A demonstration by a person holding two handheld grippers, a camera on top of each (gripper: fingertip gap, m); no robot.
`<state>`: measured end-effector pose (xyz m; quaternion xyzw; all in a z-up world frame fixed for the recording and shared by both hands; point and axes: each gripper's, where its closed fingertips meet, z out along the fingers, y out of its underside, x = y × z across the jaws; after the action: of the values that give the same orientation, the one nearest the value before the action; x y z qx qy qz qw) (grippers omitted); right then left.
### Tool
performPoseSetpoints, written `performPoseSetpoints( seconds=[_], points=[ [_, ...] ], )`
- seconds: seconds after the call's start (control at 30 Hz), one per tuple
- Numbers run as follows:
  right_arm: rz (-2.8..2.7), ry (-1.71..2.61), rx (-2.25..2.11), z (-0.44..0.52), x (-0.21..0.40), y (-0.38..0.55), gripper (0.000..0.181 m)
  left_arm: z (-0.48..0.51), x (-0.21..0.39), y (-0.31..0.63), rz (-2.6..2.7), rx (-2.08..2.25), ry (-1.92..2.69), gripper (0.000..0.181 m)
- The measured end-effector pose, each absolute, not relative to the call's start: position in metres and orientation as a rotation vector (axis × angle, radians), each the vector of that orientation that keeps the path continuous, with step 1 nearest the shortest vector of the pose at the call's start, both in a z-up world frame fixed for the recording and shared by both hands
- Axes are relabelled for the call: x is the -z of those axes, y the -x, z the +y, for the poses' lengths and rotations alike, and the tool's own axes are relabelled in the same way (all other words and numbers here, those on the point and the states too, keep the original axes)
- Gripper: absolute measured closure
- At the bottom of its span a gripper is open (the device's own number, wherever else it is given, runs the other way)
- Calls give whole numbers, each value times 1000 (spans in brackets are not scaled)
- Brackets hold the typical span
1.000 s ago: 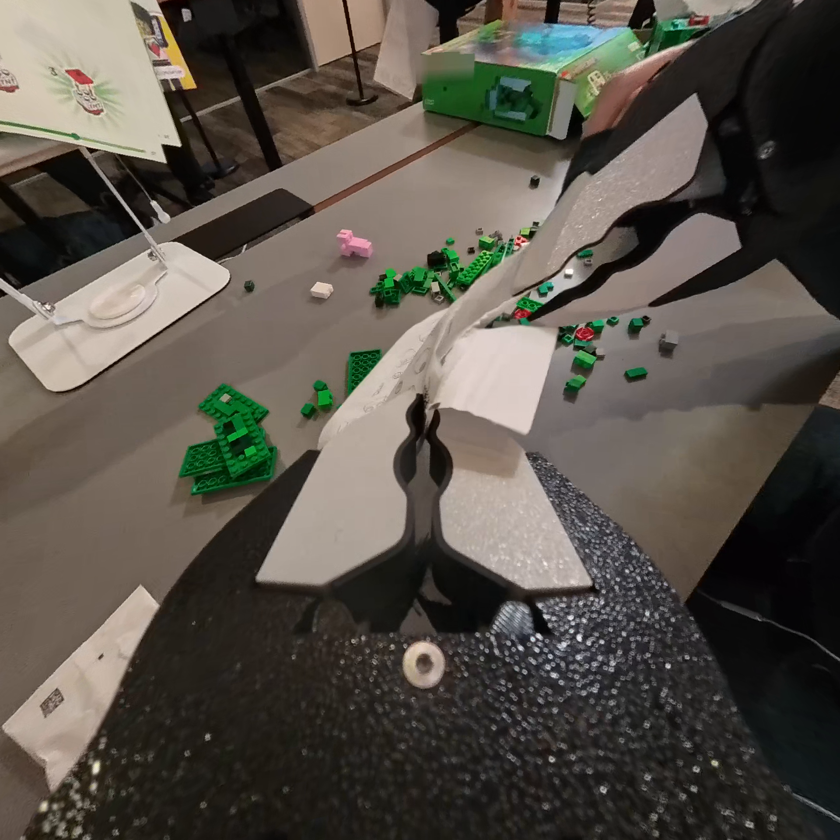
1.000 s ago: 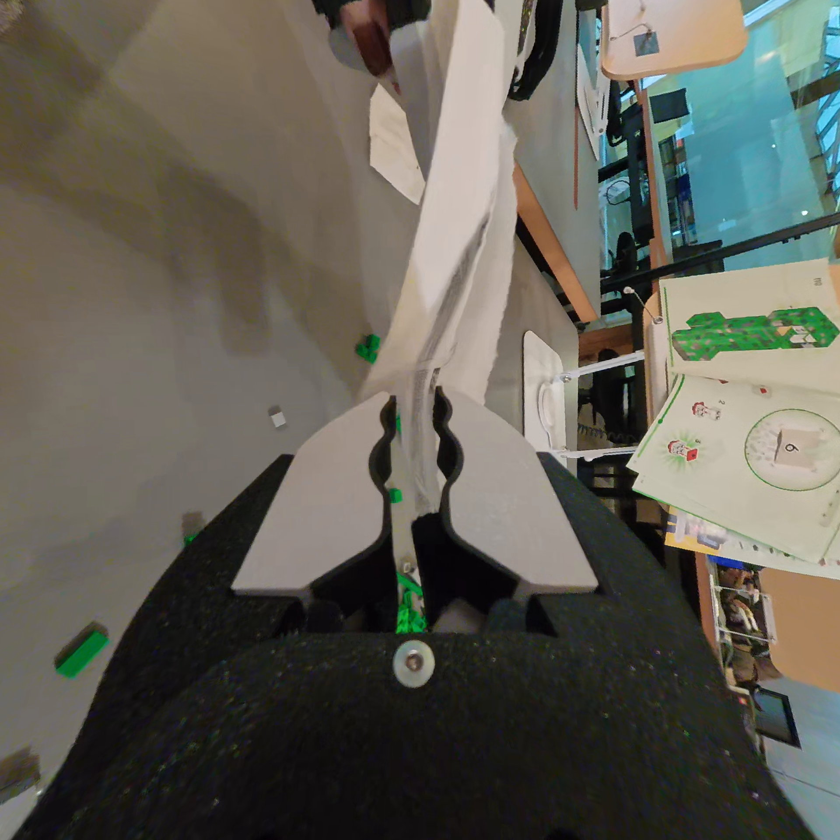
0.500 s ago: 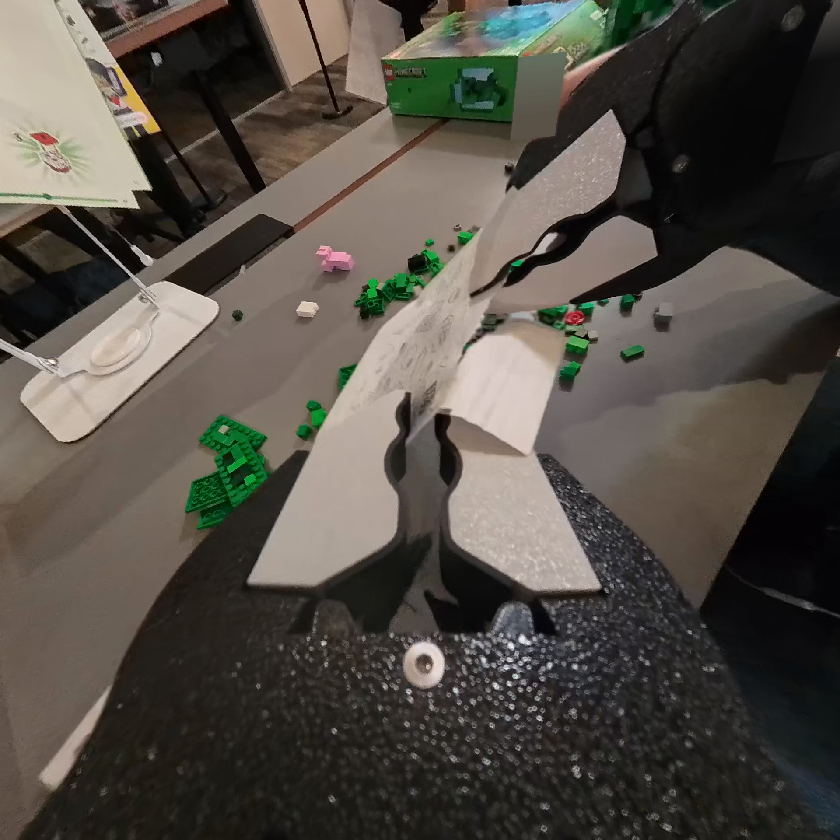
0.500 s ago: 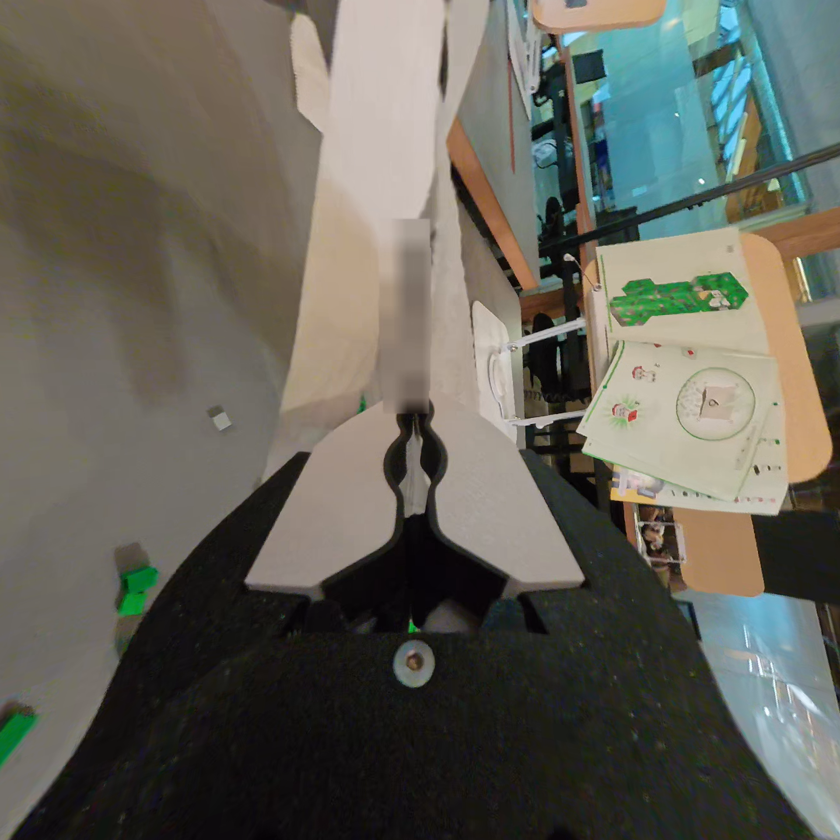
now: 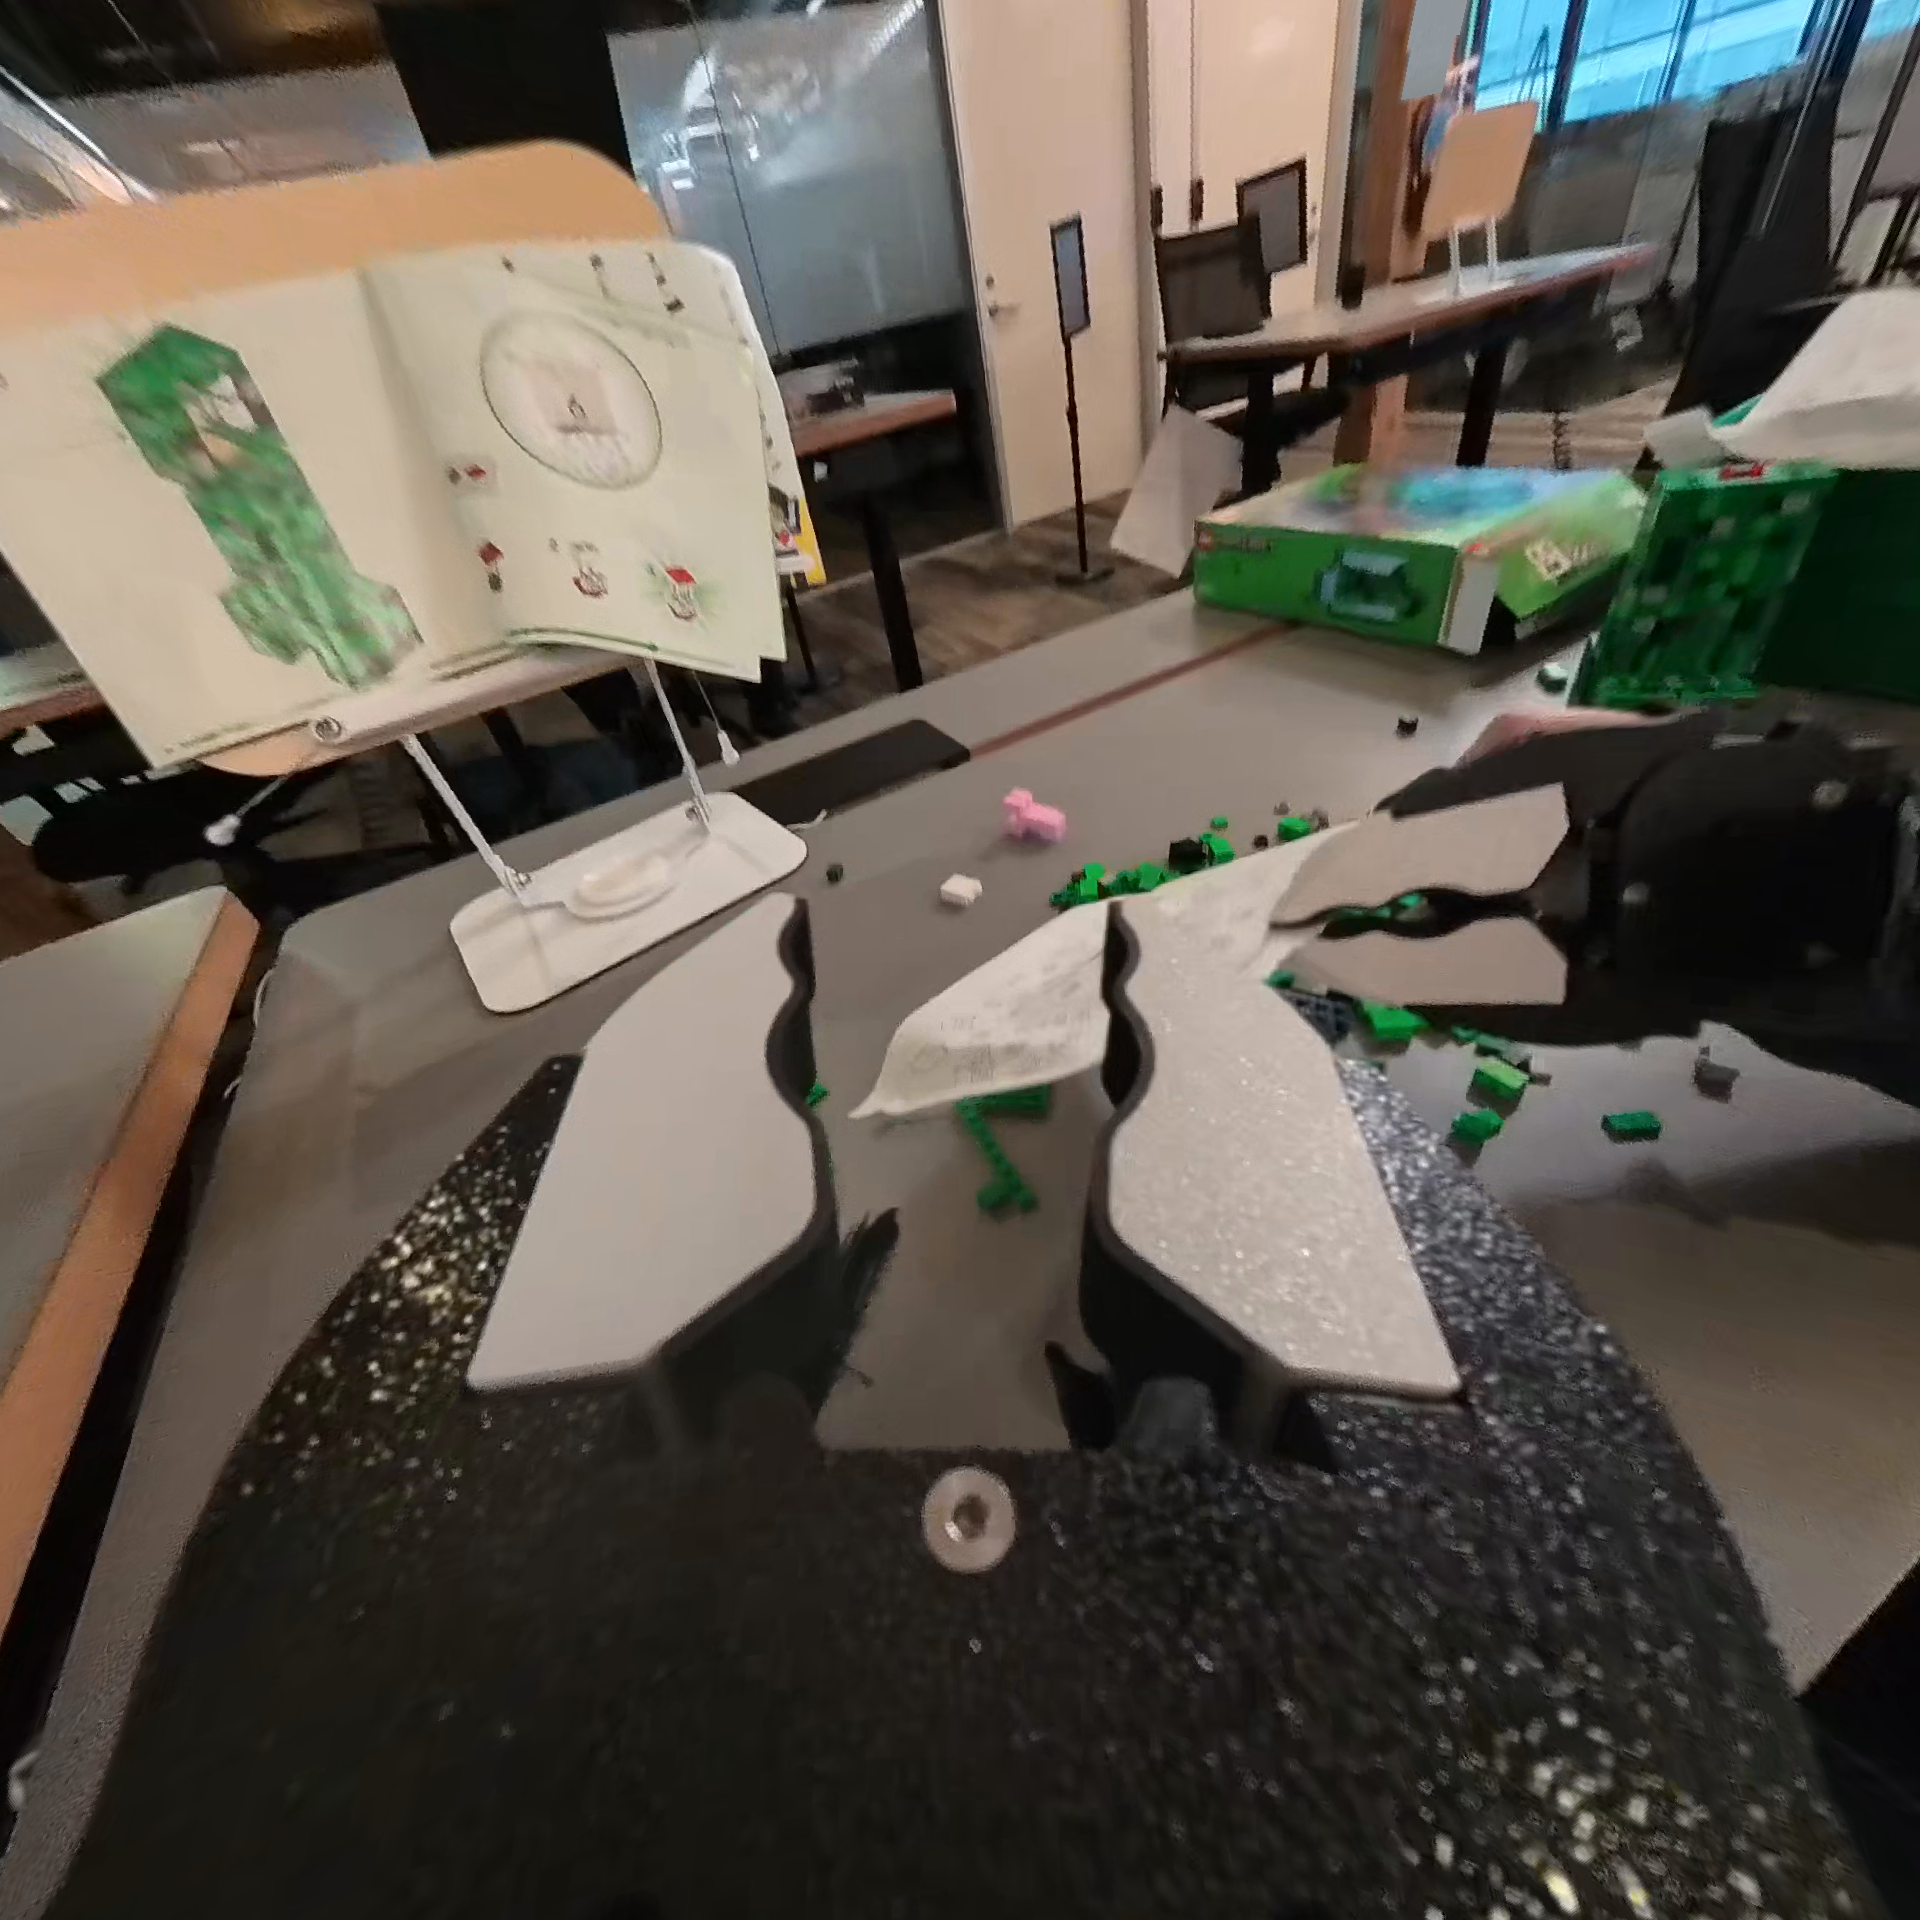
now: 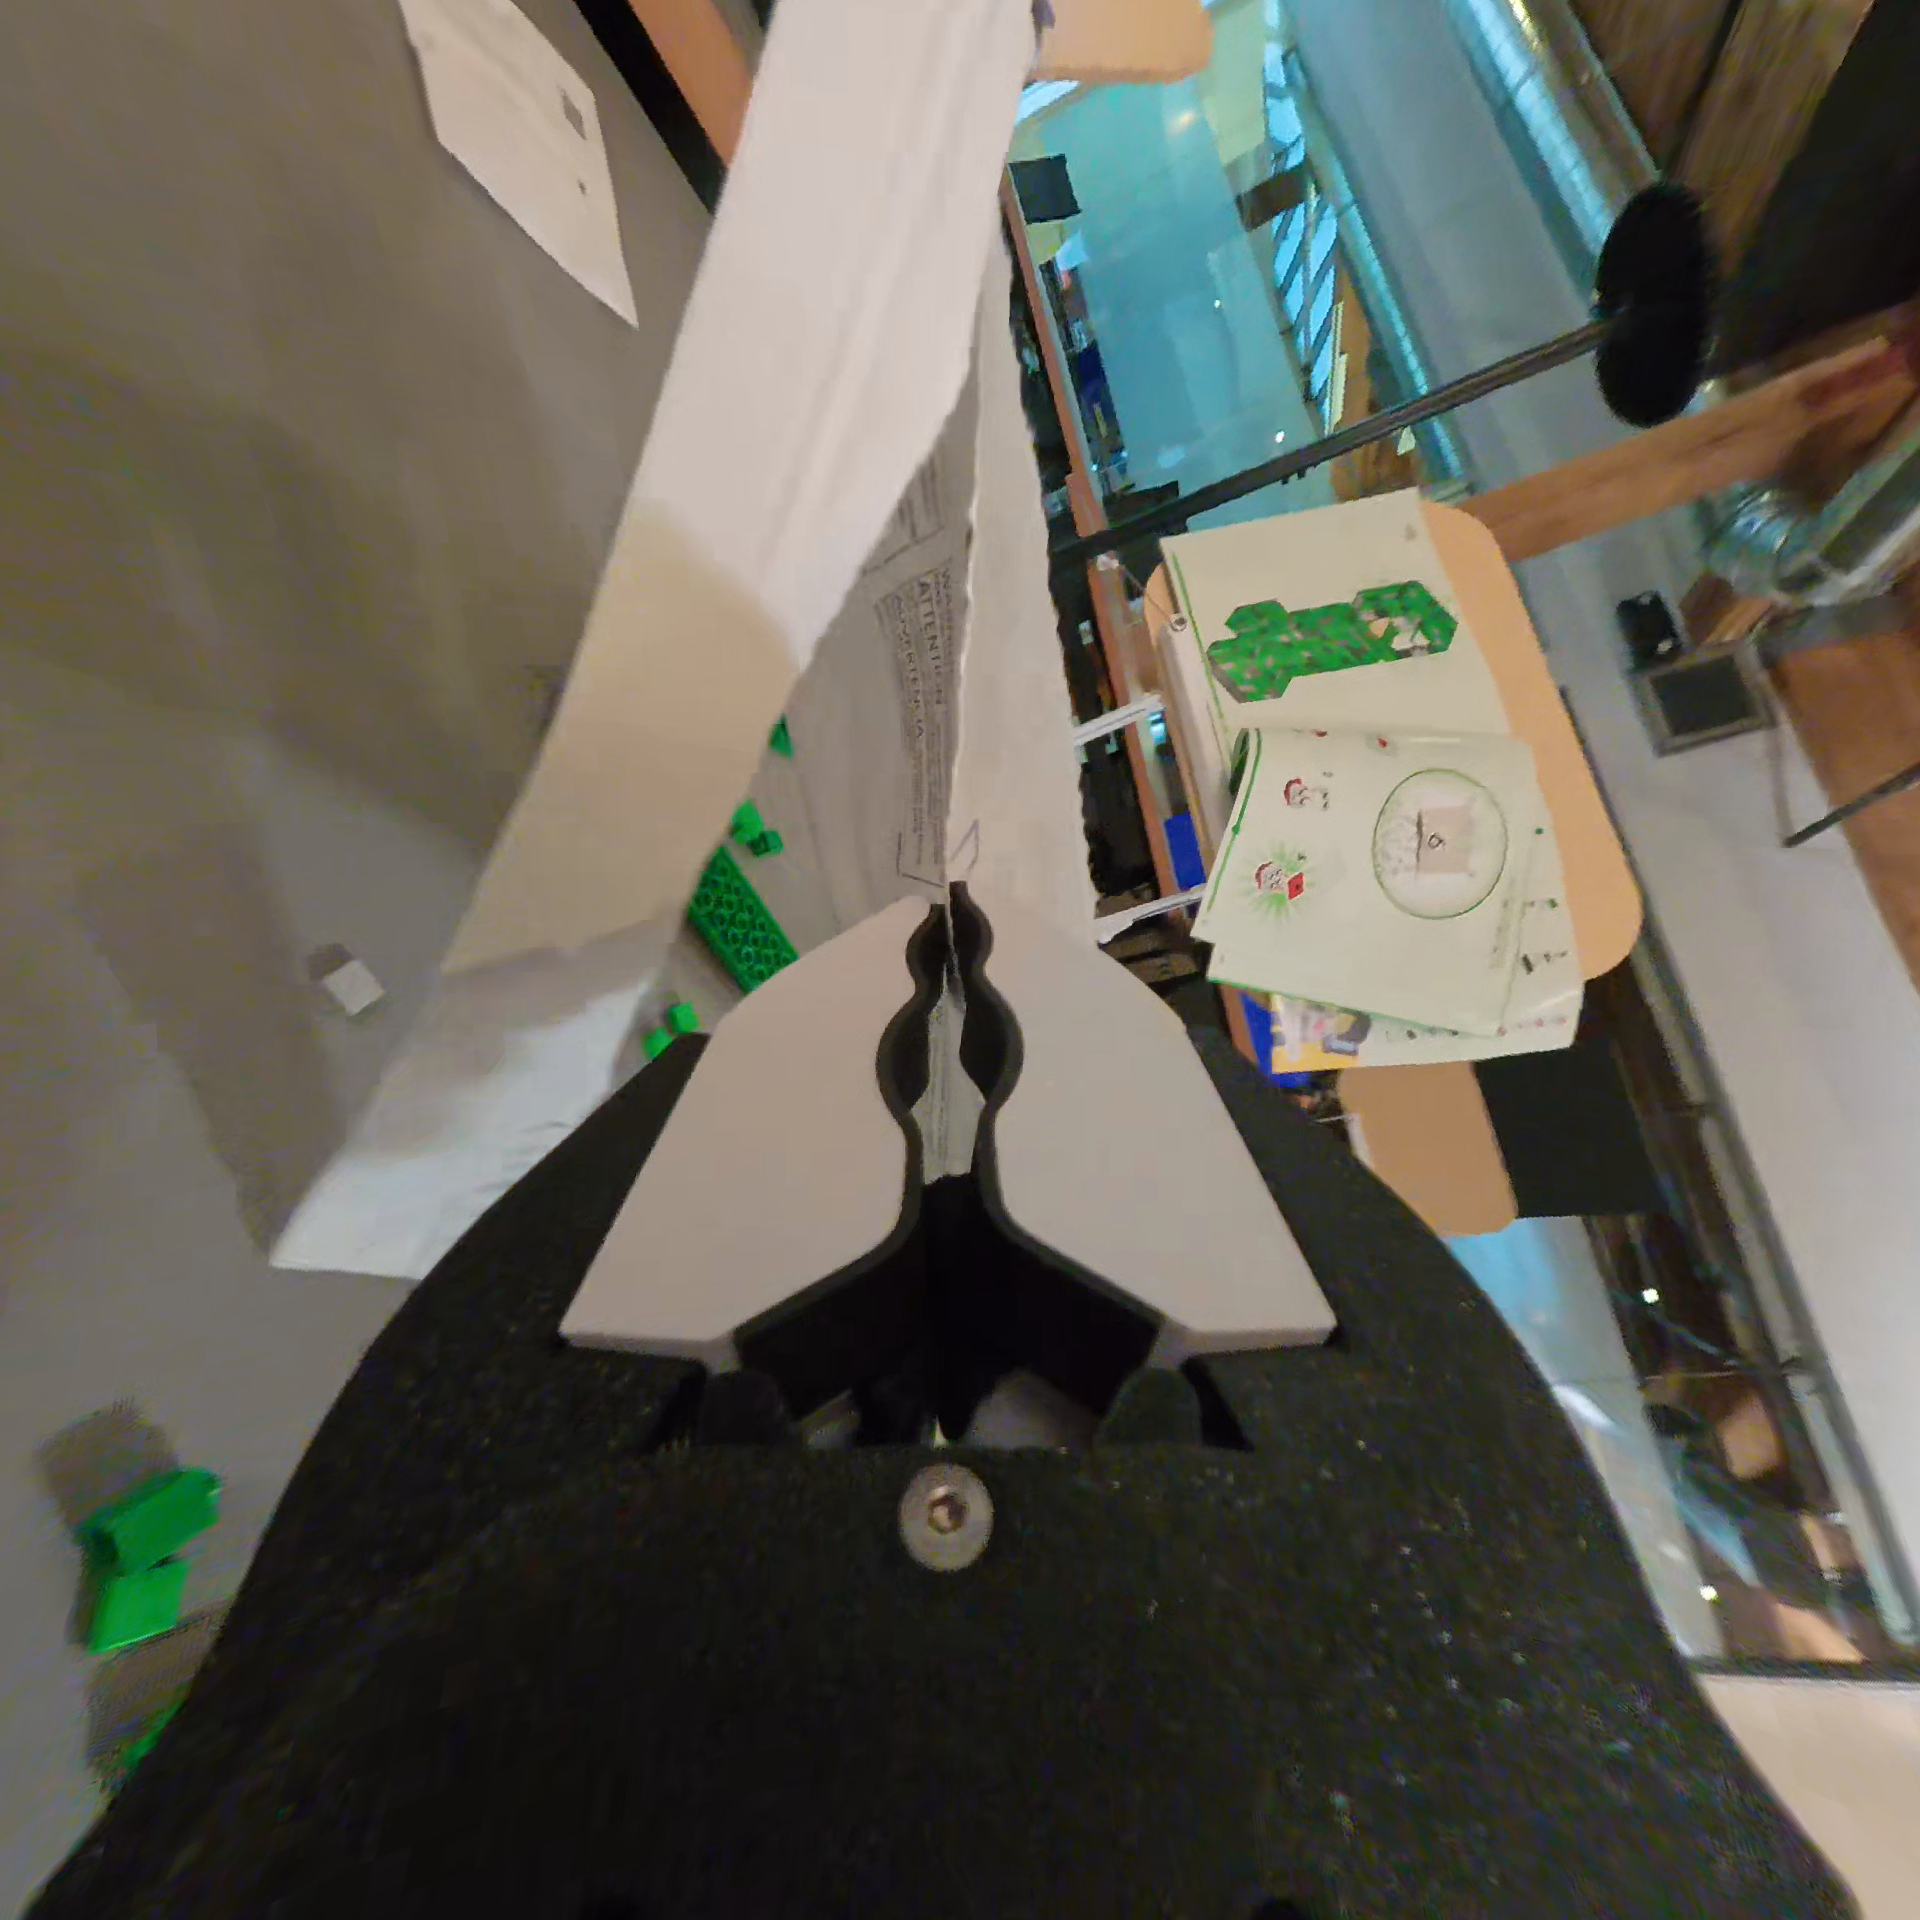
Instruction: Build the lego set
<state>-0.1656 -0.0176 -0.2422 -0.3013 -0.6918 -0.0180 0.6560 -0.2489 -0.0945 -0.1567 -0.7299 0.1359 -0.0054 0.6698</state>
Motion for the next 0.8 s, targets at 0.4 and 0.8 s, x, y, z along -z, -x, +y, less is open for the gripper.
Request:
performPoseSetpoints(
  seconds=[0.4, 0.8],
  points=[
    [-1657, 524, 69, -50, 258, 182, 180, -79, 198, 186, 705, -226, 1822, 138],
    [-1678, 412, 107, -66, 261, 183, 181, -74, 252, 193, 866, -408, 2107, 163]
  ],
)
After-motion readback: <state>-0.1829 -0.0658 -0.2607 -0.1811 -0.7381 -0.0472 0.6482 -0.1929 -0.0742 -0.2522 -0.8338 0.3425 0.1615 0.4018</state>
